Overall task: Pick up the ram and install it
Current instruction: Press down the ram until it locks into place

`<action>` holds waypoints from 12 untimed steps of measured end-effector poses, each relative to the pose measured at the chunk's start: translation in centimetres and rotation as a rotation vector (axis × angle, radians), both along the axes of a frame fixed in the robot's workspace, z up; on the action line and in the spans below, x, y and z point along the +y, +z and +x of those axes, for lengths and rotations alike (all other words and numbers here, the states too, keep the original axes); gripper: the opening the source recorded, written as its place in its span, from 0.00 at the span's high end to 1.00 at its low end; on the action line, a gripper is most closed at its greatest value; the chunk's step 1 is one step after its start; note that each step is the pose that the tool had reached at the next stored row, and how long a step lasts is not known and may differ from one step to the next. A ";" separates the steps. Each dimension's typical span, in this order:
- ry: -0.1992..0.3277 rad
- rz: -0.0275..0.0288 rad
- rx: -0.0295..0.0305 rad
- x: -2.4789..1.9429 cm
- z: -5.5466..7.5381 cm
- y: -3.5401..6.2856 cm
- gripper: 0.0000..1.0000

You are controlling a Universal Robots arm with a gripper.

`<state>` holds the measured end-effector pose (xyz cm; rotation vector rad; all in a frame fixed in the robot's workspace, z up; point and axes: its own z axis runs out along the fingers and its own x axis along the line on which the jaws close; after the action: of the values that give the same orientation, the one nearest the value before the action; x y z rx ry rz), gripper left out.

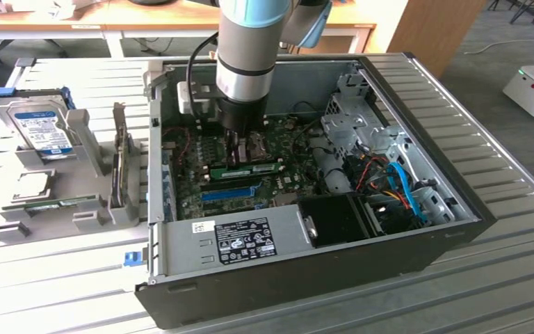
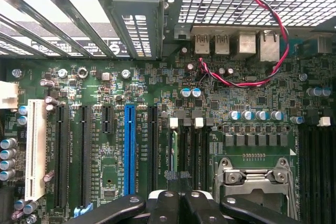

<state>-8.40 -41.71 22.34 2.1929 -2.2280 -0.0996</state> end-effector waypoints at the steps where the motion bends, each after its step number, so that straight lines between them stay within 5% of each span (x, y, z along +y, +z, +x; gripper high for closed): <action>1: 0.000 0.0001 0.0000 0.00 0.0 0.00 0.89; 12: 0.000 0.0001 -0.0001 0.00 0.0 -0.07 0.89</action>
<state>-8.40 -41.71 22.28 2.1930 -2.2281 -0.0997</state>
